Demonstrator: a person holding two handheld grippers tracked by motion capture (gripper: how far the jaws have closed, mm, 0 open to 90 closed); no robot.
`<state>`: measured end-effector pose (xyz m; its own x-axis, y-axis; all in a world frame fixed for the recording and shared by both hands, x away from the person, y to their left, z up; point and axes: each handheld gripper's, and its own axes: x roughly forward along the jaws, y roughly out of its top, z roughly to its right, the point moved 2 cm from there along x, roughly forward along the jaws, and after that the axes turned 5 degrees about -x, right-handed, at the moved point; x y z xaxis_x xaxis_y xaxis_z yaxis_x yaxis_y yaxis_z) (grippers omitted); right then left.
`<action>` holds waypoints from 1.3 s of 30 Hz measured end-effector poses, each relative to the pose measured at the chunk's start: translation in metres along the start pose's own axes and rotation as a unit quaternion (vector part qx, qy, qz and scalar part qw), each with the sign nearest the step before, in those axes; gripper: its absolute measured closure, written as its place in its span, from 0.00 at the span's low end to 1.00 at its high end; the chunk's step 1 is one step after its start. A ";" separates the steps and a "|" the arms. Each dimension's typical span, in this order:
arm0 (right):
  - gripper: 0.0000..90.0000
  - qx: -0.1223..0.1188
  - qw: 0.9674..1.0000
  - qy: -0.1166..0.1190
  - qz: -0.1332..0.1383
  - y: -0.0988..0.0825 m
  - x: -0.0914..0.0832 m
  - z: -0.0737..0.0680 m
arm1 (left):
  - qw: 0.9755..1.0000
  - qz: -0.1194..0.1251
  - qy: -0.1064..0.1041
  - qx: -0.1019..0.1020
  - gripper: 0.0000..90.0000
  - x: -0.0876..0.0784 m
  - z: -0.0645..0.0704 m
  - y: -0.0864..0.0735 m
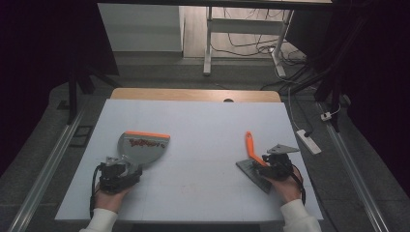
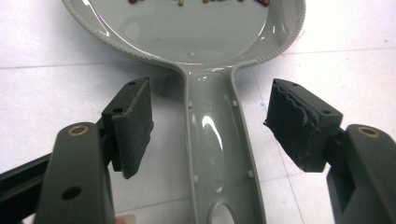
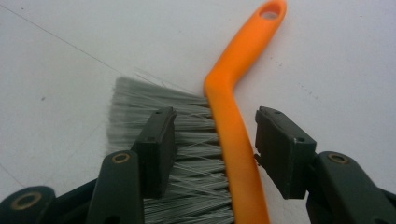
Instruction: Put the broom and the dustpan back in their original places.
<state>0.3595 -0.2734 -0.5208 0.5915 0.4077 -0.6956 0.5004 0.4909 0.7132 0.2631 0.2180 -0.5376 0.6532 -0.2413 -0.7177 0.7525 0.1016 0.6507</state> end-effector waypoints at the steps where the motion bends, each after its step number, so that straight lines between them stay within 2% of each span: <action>1: 0.53 0.000 1.000 0.000 0.001 0.000 0.000 0.000 | 1.000 0.001 -0.002 0.004 0.36 -0.002 0.000 0.000; 3: 0.53 0.004 1.000 0.002 0.008 0.000 -0.002 0.000 | 1.000 0.006 -0.006 0.010 0.36 -0.006 -0.001 0.000; 8: 0.53 -0.008 0.999 0.007 0.033 0.003 -0.008 -0.002 | 0.999 0.019 -0.025 0.034 0.36 -0.014 -0.001 0.004; 14: 0.53 -0.025 0.999 0.020 0.044 0.005 -0.010 -0.008 | 0.996 0.027 -0.056 0.071 0.37 -0.014 0.001 0.012; 17: 0.53 -0.034 0.998 0.028 0.049 0.006 -0.011 -0.011 | 0.993 0.024 -0.071 0.092 0.37 -0.011 0.003 0.016; 22: 0.53 -0.045 0.997 0.037 0.059 0.006 -0.013 -0.016 | 0.986 0.012 -0.097 0.132 0.36 -0.005 0.006 0.021; 29: 0.53 -0.055 0.995 0.043 0.071 0.008 -0.016 -0.024 | 0.980 -0.001 -0.121 0.158 0.36 0.003 0.006 0.031; 35: 0.53 -0.074 0.992 0.060 0.082 0.010 -0.022 -0.037 | 0.972 -0.016 -0.149 0.179 0.36 0.002 0.009 0.029; 39: 0.53 -0.086 0.990 0.072 0.086 0.010 -0.024 -0.045 | 0.970 -0.019 -0.154 0.185 0.36 0.003 0.010 0.028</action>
<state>0.3221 -0.2438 -0.5003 0.5569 0.5961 -0.5784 0.2766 0.5236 0.8058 0.2851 0.2107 -0.5193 0.5266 -0.5201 -0.6725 0.6568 -0.2533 0.7102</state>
